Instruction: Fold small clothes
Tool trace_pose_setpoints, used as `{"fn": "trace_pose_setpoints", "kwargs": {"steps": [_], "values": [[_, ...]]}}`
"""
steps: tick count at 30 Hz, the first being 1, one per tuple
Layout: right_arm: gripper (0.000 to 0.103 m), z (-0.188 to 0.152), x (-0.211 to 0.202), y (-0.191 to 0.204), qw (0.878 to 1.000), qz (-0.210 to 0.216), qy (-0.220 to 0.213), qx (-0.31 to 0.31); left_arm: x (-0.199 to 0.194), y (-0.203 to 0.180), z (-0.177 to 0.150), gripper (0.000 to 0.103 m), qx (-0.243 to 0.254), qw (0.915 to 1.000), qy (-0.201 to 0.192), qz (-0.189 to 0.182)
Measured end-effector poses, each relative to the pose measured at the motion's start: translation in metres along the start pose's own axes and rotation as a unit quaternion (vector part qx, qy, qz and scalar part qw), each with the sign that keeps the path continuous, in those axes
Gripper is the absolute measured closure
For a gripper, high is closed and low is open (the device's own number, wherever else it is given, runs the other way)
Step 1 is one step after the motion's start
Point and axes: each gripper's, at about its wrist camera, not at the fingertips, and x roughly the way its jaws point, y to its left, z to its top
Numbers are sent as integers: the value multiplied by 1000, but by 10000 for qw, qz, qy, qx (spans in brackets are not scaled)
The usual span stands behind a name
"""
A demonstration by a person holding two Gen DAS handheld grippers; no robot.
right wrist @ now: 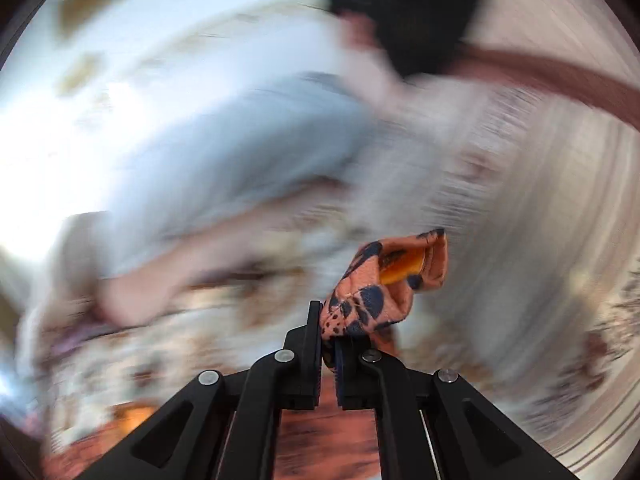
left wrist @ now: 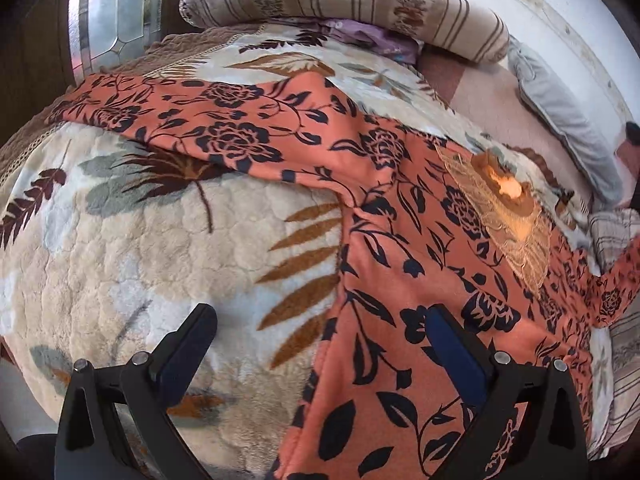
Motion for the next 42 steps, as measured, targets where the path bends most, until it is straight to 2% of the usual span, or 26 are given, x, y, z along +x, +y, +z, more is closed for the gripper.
{"fn": "trace_pose_setpoints", "kwargs": {"steps": [3, 7, 11, 12, 13, 14, 15, 17, 19, 23, 25, 27, 28, 29, 30, 32, 34, 35, 36, 37, 38, 40, 42], "values": [[98, -27, -38, 100, 9930, 1137, -55, -308, -11, 12, 2, 0, -185, 9997, -188, -12], [98, -93, -63, 218, 9641, 2621, 302, -293, -23, 34, 3, 0, -478, 9981, -387, -50], [94, -184, -40, 284, 9363, 3374, 972, 55, -29, 55, 5, 0, -759, 9953, -585, 129], [90, -204, -25, 295, 9340, 3388, 1135, 44, -29, 59, 5, 0, -813, 9945, -625, 209], [61, -225, 0, 308, 9367, 3238, 1323, -170, -28, 62, 5, 0, -853, 9939, -635, 299], [35, -249, 25, 320, 9413, 2910, 1635, -509, -25, 65, 5, 0, -879, 9936, -591, 396], [16, -273, 52, 321, 9404, 2634, 2058, -628, -22, 68, 6, 0, -882, 9939, -516, 424], [16, -307, 75, 292, 9340, 2376, 2617, -532, -20, 74, 4, 0, -947, 9940, -451, 293], [16, -309, 65, 260, 9386, 2370, 2493, -270, -21, 79, 3, 0, -1086, 9924, -526, 244], [16, -251, 44, 227, 9473, 2461, 2037, -217, -27, 80, 0, 0, -1202, 9911, -575, 59], [14, -237, 53, 212, 9518, 2391, 1917, -123, -36, 78, 4, 0, -1162, 9910, -669, -46], [8, -235, 77, 188, 9634, 1845, 1946, -66, -54, 77, 10, 0, -1118, 9889, -974, -87], [8, -239, 99, 169, 9682, 1233, 2173, -92, -60, 78, 14, 0, -1105, 9877, -1099, -137], [10, -245, 117, 152, 9641, 915, 2493, 86, -66, 81, 19, 0, -1080, 9868, -1190, -194], [12, -240, 113, 143, 9626, 1214, 2399, 325, -68, 83, 23, 0, -1057, 9867, -1214, -226], [12, -227, 88, 146, 9628, 1698, 2076, 327, -58, 93, 28, 0, -1154, 9868, -1024, -499], [12, -223, 67, 157, 9603, 2093, 1841, 134, -30, 108, 28, 0, -1504, 9838, -390, -895], [11, -227, 67, 161, 9570, 2178, 1915, 12, -20, 112, 25, 0, -1625, 9811, -153, -1041], [11, -235, 80, 167, 9538, 2048, 2188, -212, -9, 118, 21, 0, -1806, 9761, 39, -1211], [11, -244, 95, 170, 9538, 1721, 2441, -325, -12, 120, 18, 0, -1883, 9735, -106, -1293], [11, -250, 103, 167, 9544, 1627, 2490, -238, -16, 123, 16, 0, -2047, 9685, -148, -1412], [11, -250, 93, 167, 9601, 1760, 2160, -245, -16, 132, 13, 0, -2310, 9575, -28, -1727], [11, -256, 91, 170, 9609, 1766, 2087, -447, -16, 141, 14, 0, -2363, 9500, 102, -2039]]}}
